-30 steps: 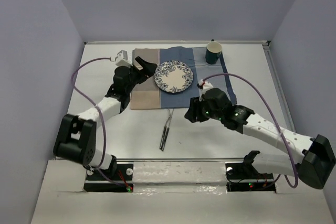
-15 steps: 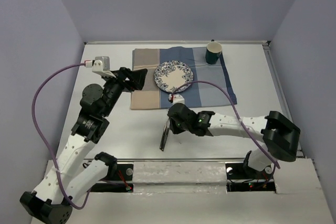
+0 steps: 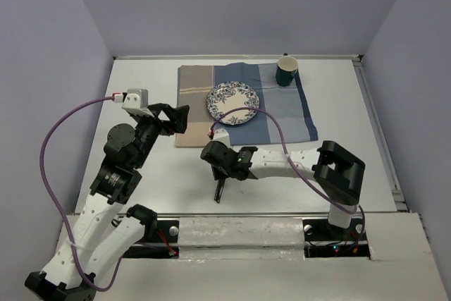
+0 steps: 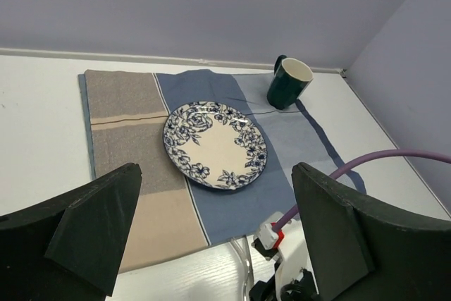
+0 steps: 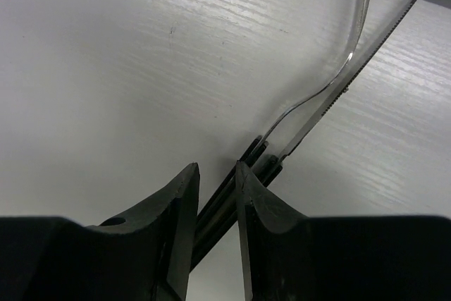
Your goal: Set the dinner table for one person
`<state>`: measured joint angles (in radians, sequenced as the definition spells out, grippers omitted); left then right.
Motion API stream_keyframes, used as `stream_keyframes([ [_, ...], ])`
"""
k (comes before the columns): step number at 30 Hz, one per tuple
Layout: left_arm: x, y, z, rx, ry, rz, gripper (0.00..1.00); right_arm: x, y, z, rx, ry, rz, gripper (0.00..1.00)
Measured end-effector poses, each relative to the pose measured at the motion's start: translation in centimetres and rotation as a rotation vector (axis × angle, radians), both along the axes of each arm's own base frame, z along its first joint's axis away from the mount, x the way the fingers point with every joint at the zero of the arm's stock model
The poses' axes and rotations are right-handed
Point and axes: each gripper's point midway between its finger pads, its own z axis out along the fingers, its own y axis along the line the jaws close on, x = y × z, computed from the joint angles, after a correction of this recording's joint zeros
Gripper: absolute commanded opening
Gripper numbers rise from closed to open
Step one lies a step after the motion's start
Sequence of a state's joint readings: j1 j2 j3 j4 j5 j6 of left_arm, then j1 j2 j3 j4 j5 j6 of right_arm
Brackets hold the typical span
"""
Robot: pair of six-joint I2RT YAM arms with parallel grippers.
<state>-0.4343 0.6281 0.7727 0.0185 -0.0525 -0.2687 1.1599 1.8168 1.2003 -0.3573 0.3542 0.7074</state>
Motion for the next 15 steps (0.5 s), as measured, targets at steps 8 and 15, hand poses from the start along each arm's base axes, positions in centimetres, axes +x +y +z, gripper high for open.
stream_keyframes([
  [8, -0.9, 0.1, 0.6, -0.005, -0.028, -0.021, 0.99, -0.5, 0.4, -0.6, -0.068, 0.000, -0.042, 0.35],
  [15, -1.4, 0.0, 1.0, -0.012, -0.044, -0.034, 0.99, -1.0, -0.2, -0.8, -0.132, -0.016, -0.082, 0.34],
])
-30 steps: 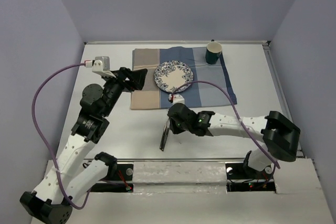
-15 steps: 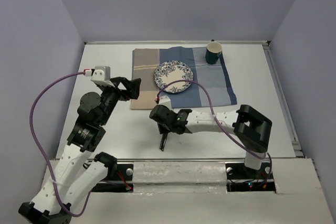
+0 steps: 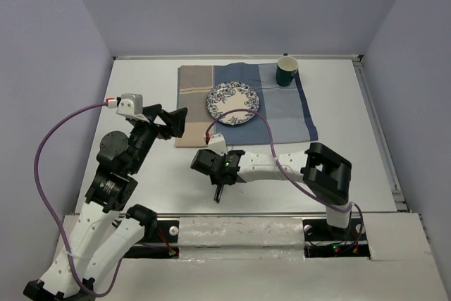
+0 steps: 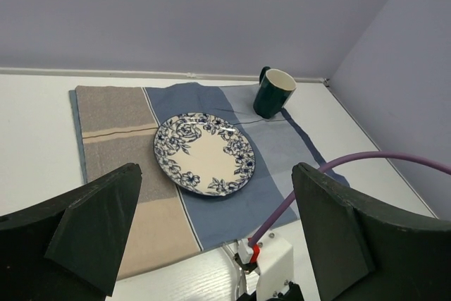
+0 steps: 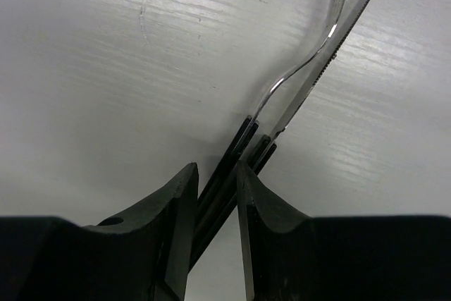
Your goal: Set the dinner table for one person
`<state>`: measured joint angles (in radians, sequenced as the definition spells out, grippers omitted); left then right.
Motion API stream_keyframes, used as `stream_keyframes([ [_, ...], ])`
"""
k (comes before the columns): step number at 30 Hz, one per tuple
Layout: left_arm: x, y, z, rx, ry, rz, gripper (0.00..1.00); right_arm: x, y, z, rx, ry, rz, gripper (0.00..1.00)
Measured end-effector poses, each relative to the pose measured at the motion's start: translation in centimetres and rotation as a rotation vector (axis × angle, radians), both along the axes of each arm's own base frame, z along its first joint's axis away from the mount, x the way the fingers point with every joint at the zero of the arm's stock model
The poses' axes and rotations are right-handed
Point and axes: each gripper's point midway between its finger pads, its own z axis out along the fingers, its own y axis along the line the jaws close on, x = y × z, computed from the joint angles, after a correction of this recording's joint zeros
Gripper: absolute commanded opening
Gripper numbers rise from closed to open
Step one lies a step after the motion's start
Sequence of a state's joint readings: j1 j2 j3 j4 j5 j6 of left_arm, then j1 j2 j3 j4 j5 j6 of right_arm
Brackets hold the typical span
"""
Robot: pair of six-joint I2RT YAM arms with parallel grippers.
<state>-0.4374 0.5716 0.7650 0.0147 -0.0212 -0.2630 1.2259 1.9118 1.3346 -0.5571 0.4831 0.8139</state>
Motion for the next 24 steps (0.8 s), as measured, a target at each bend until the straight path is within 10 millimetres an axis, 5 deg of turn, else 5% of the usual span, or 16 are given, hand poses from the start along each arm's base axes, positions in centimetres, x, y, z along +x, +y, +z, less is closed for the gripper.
stream_keyframes([
  [17, -0.3, -0.5, 0.0, 0.002, -0.001, -0.030, 0.99, 0.3, -0.1, -1.1, -0.060, -0.006, -0.034, 0.25],
  [24, -0.3, -0.5, 0.0, 0.002, -0.001, -0.030, 0.99, 0.6, 0.4, -1.1, -0.059, -0.013, -0.034, 0.29],
])
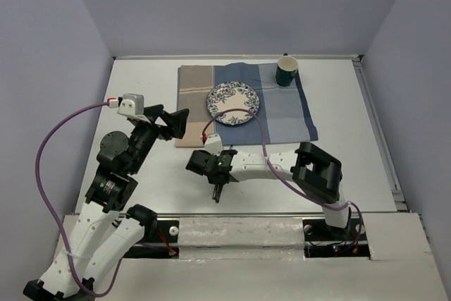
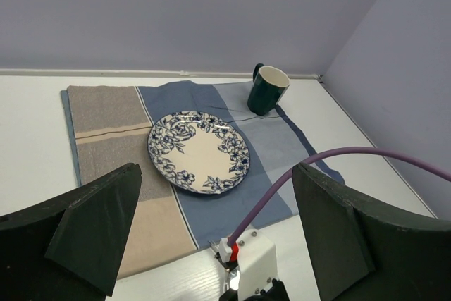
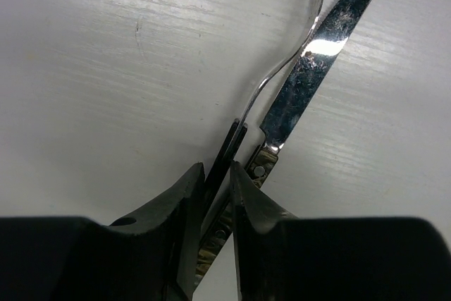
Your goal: Set the dinner table for one person
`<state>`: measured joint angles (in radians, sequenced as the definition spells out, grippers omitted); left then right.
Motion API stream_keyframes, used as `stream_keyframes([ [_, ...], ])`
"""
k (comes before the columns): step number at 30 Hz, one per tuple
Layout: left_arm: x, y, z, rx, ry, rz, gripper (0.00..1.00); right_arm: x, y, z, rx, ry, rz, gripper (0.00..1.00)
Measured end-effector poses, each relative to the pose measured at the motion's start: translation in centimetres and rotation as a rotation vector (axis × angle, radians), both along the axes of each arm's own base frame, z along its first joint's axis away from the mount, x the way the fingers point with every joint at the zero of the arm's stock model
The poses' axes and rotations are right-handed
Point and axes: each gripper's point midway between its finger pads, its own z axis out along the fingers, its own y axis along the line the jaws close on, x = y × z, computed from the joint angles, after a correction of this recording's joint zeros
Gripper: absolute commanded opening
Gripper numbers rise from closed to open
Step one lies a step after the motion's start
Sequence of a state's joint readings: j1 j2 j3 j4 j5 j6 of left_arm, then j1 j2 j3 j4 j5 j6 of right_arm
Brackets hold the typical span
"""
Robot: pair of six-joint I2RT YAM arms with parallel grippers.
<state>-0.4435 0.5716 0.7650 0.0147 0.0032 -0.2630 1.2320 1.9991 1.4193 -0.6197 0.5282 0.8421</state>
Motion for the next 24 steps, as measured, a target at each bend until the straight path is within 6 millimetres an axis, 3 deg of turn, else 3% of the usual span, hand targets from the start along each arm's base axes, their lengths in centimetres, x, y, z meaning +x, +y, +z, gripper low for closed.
stream_keyframes([
  [3, 0.00, -0.01, 0.00, 0.000, 0.000, 0.000, 0.99, 0.00, -0.03, -0.01, -0.001, 0.000, 0.000, 0.34],
  [8, 0.00, 0.00, 0.00, 0.000, 0.000, 0.000, 0.99, -0.04, -0.07, -0.18, -0.005, 0.003, 0.001, 0.34],
  [16, -0.07, 0.04, 0.09, -0.002, -0.003, 0.000, 0.99, -0.12, -0.13, -0.85, -0.018, 0.011, 0.002, 0.23],
  [20, -0.14, 0.07, 0.19, -0.003, -0.007, 0.000, 0.99, -0.12, -0.10, -0.86, -0.016, 0.010, -0.001, 0.10],
  [24, -0.18, 0.09, 0.22, -0.004, -0.008, 0.000, 0.99, -0.08, -0.03, -0.83, -0.011, 0.009, -0.003, 0.03],
])
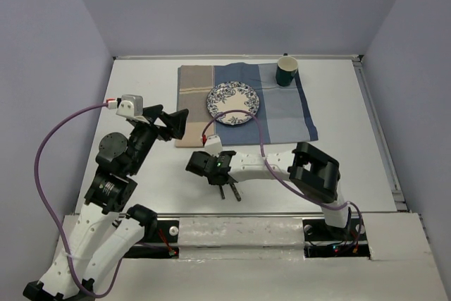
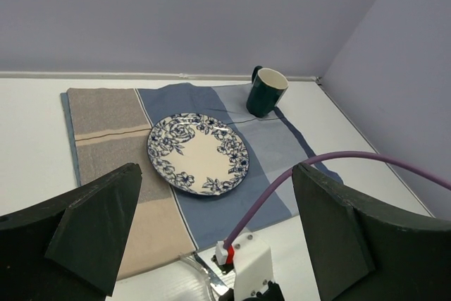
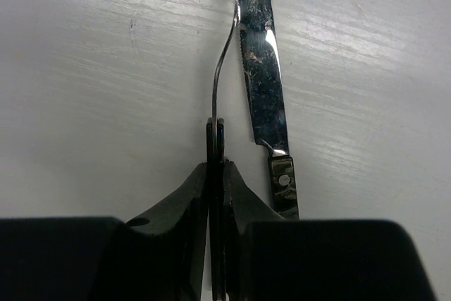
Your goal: Set the dinner table for one person
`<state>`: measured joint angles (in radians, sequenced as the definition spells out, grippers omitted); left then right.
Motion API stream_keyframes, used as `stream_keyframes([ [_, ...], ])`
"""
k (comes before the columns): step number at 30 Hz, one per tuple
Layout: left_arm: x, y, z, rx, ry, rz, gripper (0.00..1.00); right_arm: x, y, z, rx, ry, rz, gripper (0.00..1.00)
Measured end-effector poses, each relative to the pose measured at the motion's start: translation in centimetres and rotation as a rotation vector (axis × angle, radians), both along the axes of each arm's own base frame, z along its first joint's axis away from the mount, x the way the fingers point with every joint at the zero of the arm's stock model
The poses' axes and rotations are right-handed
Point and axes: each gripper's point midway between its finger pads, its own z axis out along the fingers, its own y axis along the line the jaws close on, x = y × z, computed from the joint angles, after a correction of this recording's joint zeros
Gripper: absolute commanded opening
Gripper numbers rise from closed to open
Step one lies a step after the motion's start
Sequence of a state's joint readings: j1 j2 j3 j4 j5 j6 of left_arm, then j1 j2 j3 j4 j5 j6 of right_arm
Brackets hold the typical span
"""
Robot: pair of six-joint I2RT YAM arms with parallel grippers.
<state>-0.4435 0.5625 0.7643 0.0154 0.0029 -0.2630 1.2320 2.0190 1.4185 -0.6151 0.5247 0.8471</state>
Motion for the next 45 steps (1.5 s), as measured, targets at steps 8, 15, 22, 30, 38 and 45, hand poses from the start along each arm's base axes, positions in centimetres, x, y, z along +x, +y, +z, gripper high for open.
stream_keyframes([
  [8, 0.0, 0.3, 0.1, -0.003, -0.004, 0.016, 0.99, -0.6, -1.7, 2.6, 0.110, -0.033, -0.010, 0.00],
  [15, 0.1, 0.4, 0.0, -0.003, -0.003, 0.023, 0.99, 0.9, -1.6, 10.3, 0.507, -0.102, 0.013, 0.00],
  [22, 0.1, 0.5, 0.0, -0.003, -0.003, 0.028, 0.99, 4.6, -0.7, 13.4, 0.701, -0.133, 0.061, 0.00],
  [30, 0.3, 0.5, -0.2, 0.000, 0.004, 0.032, 0.99, 7.4, -2.2, 17.7, 0.814, -0.202, 0.110, 0.00],
  [38, 0.7, 0.5, -0.6, 0.006, 0.018, 0.037, 0.99, 10.4, -7.5, 20.3, 0.873, -0.280, 0.062, 0.00],
  [45, 1.0, 0.6, -0.8, 0.010, 0.026, 0.043, 0.99, 9.6, -6.2, 19.1, 0.887, -0.215, 0.126, 0.00],
])
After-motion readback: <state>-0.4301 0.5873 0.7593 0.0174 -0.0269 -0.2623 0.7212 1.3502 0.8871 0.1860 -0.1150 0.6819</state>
